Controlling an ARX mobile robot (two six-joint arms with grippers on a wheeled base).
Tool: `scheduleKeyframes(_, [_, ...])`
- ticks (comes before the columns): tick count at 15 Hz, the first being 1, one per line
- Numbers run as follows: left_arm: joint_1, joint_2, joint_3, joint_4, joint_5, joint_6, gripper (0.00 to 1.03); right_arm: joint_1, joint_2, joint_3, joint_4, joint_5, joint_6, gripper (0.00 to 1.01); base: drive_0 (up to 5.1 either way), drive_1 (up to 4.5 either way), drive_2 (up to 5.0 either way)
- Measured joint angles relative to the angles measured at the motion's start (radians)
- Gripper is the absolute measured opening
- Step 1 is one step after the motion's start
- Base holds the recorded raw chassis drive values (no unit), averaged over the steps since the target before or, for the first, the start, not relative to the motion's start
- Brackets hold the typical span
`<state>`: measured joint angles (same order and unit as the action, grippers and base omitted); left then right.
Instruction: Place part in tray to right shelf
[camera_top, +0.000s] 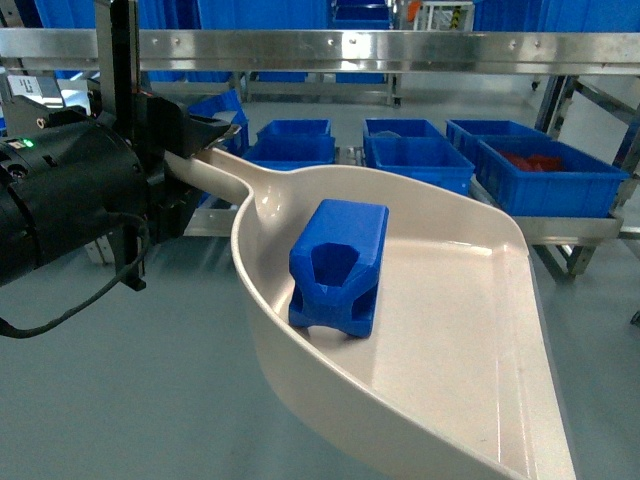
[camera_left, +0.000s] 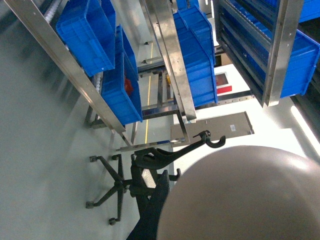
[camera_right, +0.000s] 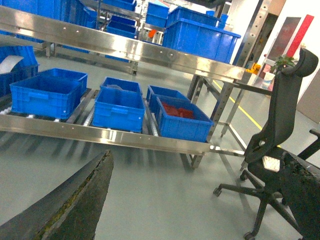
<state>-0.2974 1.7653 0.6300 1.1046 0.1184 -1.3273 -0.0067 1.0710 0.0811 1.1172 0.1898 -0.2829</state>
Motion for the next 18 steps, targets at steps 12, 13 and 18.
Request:
scheduleKeyframes(12, [0.000,0.000,0.000,-0.004,0.001,0.000,0.12,0.000,0.000,0.000,-0.002,0.000,0.000,0.98,0.0,0.00,0.0])
scheduleKeyframes(13, [0.000,0.000,0.000,-0.004,0.001,0.000,0.12,0.000,0.000,0.000,-0.002,0.000,0.000,0.98,0.0,0.00,0.0])
scheduleKeyframes(18, [0.000,0.000,0.000,-0.003,0.001,0.000,0.12,0.000,0.000,0.000,-0.002,0.000,0.000,0.98,0.0,0.00,0.0])
